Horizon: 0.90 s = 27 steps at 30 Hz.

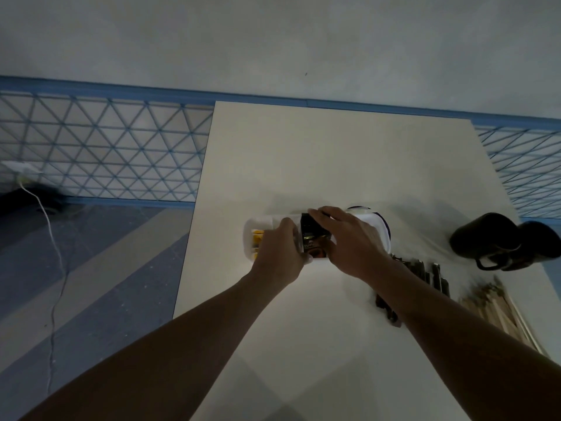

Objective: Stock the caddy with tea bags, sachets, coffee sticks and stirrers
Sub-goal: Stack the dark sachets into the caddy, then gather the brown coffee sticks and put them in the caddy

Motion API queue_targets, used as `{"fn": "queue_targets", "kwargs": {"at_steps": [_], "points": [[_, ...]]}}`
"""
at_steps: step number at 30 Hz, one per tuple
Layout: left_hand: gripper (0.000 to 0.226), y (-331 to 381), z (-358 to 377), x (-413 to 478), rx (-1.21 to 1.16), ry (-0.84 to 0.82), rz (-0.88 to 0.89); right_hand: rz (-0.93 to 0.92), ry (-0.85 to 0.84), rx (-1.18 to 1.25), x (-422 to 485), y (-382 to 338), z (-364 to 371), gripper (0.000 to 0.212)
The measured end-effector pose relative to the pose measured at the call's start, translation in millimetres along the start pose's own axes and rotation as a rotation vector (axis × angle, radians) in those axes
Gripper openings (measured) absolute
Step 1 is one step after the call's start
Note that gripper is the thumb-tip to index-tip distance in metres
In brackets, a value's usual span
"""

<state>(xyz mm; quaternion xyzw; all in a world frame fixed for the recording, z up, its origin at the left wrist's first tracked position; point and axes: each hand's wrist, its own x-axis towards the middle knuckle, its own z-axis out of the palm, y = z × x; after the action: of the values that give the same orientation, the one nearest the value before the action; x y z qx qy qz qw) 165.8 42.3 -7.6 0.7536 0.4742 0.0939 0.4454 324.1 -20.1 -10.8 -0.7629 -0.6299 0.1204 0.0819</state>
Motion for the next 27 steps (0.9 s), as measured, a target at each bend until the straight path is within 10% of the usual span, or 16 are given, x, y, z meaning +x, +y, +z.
{"fn": "queue_targets", "kwargs": {"at_steps": [11,27], "points": [[0.028,-6,5,-29,-0.071,0.145,0.231,0.162,0.175,0.075,-37,-2,-24,0.06],[0.033,17,33,-85,0.053,-0.309,0.075,0.528,0.14,0.2,-166,-10,-12,0.021]]}}
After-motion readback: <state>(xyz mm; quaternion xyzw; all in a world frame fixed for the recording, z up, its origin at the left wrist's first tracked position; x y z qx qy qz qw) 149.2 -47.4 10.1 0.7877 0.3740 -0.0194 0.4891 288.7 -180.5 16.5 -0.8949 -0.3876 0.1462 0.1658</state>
